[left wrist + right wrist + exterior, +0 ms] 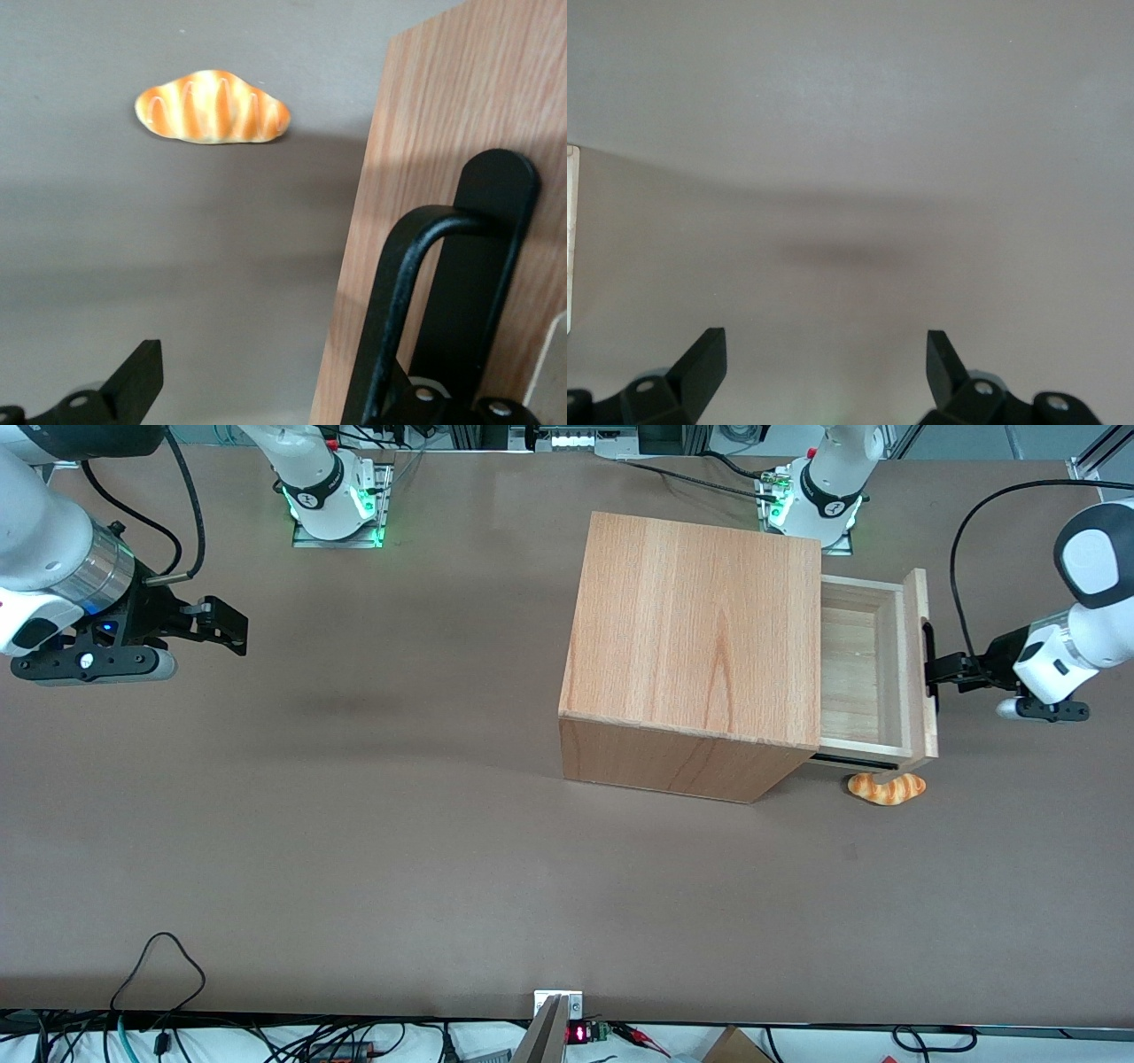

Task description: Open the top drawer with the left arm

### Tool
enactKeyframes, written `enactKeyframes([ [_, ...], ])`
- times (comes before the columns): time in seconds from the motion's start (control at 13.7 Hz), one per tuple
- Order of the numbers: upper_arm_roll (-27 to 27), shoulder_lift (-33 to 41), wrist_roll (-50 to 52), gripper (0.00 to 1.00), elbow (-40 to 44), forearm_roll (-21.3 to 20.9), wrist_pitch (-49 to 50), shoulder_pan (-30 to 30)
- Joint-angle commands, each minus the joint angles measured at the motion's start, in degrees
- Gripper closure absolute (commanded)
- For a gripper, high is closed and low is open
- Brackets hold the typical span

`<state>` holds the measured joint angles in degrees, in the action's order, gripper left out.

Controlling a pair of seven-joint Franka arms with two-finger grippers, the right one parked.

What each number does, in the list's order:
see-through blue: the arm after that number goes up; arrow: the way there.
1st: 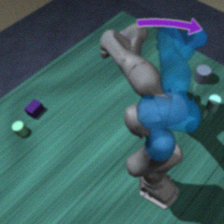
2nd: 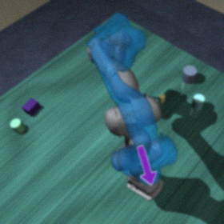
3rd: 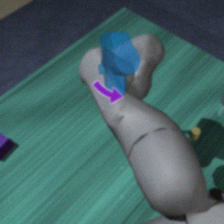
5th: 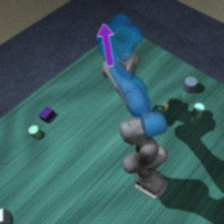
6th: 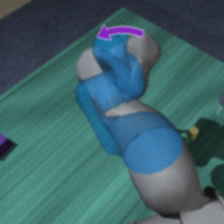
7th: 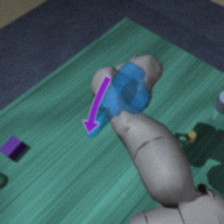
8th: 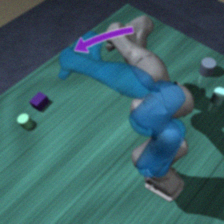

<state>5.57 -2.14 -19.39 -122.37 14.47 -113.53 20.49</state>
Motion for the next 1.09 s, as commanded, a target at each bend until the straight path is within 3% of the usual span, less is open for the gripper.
enactKeyframes([
  [0.0, 0.1, -1.6, -3.5, 0.00, 1.5, -1.4, -0.1, 3.6],
  [0.58, 0.1, -3.2, -5.2, 0.00, 5.6, -1.4, 1.6, 8.3],
  [1.02, 0.0, -5.0, -4.0, 0.00, 17.2, -1.3, 14.5, 10.3],
])
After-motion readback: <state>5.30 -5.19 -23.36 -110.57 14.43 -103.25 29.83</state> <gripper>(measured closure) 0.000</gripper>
